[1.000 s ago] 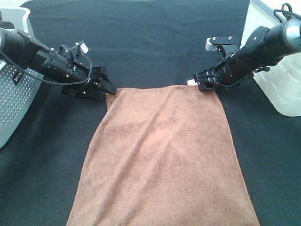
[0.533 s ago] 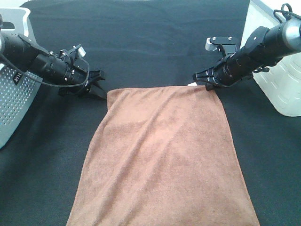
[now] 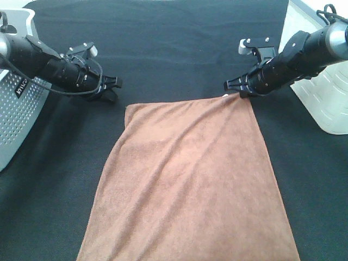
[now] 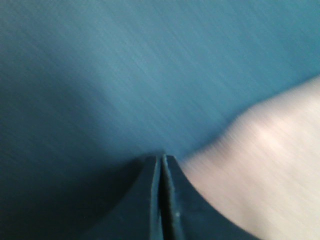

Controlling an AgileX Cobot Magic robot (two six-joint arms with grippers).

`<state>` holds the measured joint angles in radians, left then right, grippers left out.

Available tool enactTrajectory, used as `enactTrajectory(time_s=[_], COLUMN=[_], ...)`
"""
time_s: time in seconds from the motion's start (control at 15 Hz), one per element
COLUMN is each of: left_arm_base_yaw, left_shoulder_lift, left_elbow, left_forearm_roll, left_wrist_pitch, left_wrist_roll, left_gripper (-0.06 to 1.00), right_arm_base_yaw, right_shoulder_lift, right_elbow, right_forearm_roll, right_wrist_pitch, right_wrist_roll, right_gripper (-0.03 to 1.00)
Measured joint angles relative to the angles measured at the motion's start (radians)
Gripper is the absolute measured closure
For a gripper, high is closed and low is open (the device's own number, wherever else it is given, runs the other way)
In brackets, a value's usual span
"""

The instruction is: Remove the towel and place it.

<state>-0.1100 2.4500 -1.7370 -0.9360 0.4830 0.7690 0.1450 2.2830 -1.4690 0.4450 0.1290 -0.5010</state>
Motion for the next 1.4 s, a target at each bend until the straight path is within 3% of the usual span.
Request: enactTrajectory(time_s=[0.2,0.47,0.53,0.6,0.67,0.73,0.93,1.2,1.4], left_arm_base_yaw=[0.001,0.001,0.002,0.003,0.003,0.003,0.014,0.015,-0.028], left_shoulder_lift=[0.005,0.033,0.039,0.045,0.047,0.049,0.070,0.074,0.080], left_elbow=[-0.057,-0.063,-0.066,-0.072,-0.081,-0.086,-0.102,-0.104,-0.104], left_forearm_roll=[0.011,0.012,-0.001,-0.019,-0.050,-0.066,-0.103,-0.111,-0.118], left_wrist_pitch=[-0.040,0.096,0.114,0.141,0.180,0.197,0.270,0.272,0.381], left_wrist_roll=[0.001,-0.059,-0.077,-0.095,-0.126,-0.147,-0.168,-0.195,-0.219], left_gripper=[0.94,0.93,0.85,0.68,0.40,0.29,0.26,0.26,0.26], right_arm_base_yaw=[0.000,0.000,0.000,0.000,0.000,0.000,0.000,0.000,0.000], right_shoulder_lift=[0.001,0.019,0.023,0.026,0.026,0.028,0.034,0.034,0.034], right_elbow=[-0.032,-0.039,-0.039,-0.039,-0.040,-0.040,-0.041,-0.041,-0.041], right_forearm_roll=[0.000,0.000,0.000,0.000,0.000,0.000,0.000,0.000,0.000], right_wrist_pitch=[-0.062,-0.033,-0.018,-0.009,-0.005,-0.002,0.000,0.001,0.000], right_wrist_roll=[0.000,0.000,0.000,0.000,0.000,0.000,0.000,0.000,0.000], right_gripper=[0.97,0.97,0.97,0.97,0.97,0.97,0.97,0.97,0.97])
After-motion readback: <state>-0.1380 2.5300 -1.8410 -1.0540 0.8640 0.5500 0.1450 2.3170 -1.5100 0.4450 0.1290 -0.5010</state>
